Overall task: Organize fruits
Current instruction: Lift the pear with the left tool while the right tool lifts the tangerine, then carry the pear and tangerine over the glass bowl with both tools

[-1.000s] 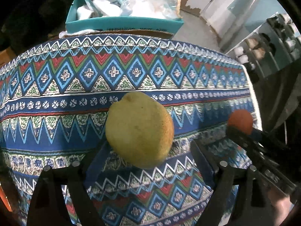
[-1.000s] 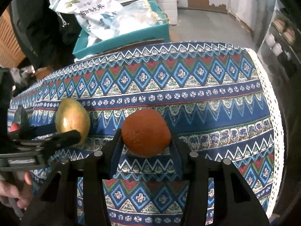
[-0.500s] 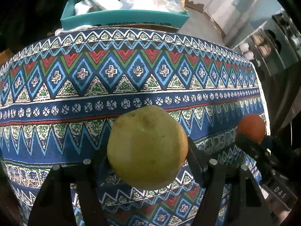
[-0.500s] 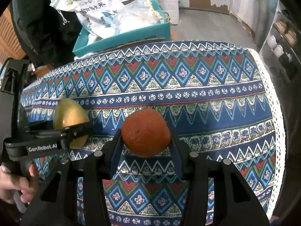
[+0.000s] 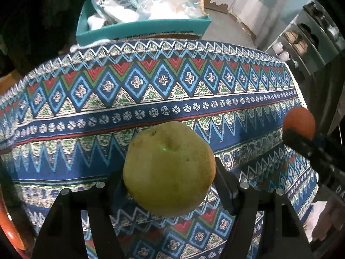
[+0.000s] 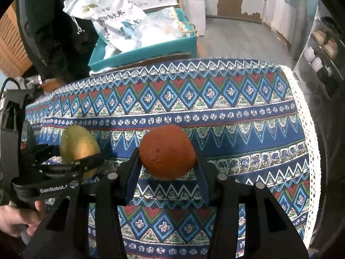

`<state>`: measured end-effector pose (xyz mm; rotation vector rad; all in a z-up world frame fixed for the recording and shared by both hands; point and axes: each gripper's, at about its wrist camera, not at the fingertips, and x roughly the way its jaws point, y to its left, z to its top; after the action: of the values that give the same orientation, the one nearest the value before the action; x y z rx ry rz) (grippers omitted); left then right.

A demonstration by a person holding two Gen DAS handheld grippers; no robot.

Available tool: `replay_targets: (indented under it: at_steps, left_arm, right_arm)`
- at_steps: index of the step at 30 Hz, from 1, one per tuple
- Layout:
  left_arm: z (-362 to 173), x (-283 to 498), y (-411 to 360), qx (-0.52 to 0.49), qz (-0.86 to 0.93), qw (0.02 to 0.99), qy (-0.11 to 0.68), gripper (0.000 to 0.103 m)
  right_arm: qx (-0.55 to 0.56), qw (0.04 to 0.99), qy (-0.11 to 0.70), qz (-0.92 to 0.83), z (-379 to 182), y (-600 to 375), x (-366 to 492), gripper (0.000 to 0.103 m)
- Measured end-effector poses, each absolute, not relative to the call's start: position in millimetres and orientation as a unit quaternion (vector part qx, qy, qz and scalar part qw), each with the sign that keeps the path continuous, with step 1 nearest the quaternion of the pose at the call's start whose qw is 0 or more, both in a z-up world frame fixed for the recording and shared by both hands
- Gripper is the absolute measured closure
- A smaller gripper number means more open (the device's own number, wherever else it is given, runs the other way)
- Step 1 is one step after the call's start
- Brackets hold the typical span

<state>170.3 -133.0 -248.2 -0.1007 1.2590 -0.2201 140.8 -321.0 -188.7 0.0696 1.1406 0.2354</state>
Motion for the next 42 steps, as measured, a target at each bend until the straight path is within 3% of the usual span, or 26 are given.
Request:
replay_targets:
  at_steps: [21,42]
  left_arm:
    - [-154.5,128.2,-114.2,0.017,-0.119,0.852,0.51,0.031]
    - [-76.6,93.7,-51.7,-0.006,-0.114,0.874,0.472,0.031]
  right_arm:
    - [0.013,0.865,0.481,0.143,-115.2,-286.3,121.7,0.056]
    - [-0.011,0.877,0.438,0.197,-57.4,-226.8,101.2,0.056]
